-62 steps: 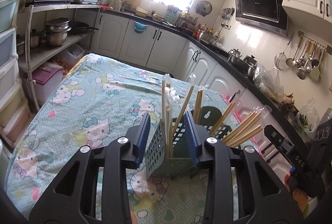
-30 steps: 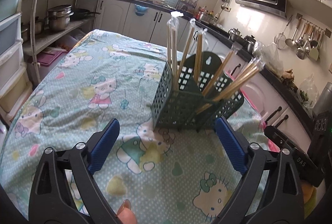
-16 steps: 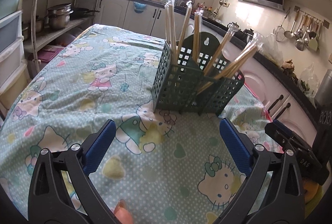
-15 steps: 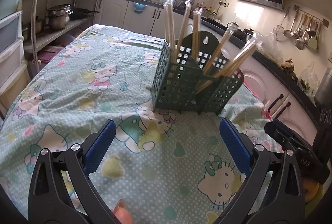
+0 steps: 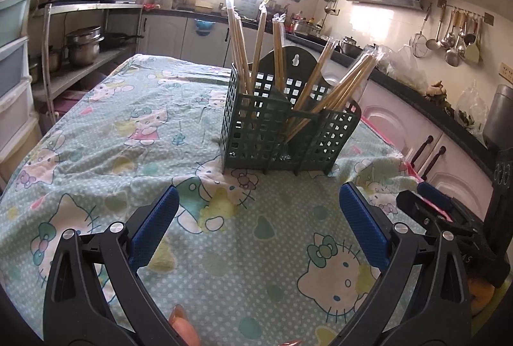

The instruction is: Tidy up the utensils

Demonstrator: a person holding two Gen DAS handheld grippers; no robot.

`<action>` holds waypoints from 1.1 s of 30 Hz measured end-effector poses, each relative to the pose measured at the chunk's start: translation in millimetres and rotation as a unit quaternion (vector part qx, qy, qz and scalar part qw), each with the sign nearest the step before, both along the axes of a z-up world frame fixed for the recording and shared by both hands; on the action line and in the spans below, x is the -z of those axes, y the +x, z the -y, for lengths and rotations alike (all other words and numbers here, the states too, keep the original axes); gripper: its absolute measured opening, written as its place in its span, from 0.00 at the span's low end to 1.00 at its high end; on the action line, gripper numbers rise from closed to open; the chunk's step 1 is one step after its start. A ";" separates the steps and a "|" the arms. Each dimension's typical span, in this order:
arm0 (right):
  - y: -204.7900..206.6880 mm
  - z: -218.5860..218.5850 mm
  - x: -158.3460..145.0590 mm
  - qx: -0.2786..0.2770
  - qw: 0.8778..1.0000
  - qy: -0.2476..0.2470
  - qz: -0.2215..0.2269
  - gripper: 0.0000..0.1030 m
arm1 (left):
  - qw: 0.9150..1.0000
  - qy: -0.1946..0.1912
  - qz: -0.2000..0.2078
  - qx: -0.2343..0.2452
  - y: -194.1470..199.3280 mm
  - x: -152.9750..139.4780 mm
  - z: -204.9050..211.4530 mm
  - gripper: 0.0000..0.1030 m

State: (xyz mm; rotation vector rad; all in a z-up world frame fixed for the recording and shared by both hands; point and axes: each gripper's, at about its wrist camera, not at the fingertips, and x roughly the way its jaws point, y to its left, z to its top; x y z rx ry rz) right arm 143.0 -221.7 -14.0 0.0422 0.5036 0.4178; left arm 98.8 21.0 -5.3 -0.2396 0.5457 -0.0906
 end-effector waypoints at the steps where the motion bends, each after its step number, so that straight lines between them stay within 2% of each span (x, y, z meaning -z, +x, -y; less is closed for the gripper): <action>1: -1.6 0.6 0.0 0.002 1.000 0.000 0.005 0.92 | 1.000 0.001 0.002 0.002 -0.6 0.7 0.9 0.90; 9: -17.8 6.8 -0.6 0.008 0.999 0.006 0.040 0.92 | 0.999 0.023 0.024 -0.003 -9.6 7.2 8.1 0.90; 19: -37.0 12.2 -2.7 0.022 0.996 0.014 0.086 0.94 | 0.998 0.028 0.059 -0.012 -19.1 9.1 8.6 0.90; 33: -41.5 7.0 1.5 0.020 0.997 0.007 0.077 0.94 | 0.997 0.029 0.075 -0.009 -26.1 7.7 9.0 0.90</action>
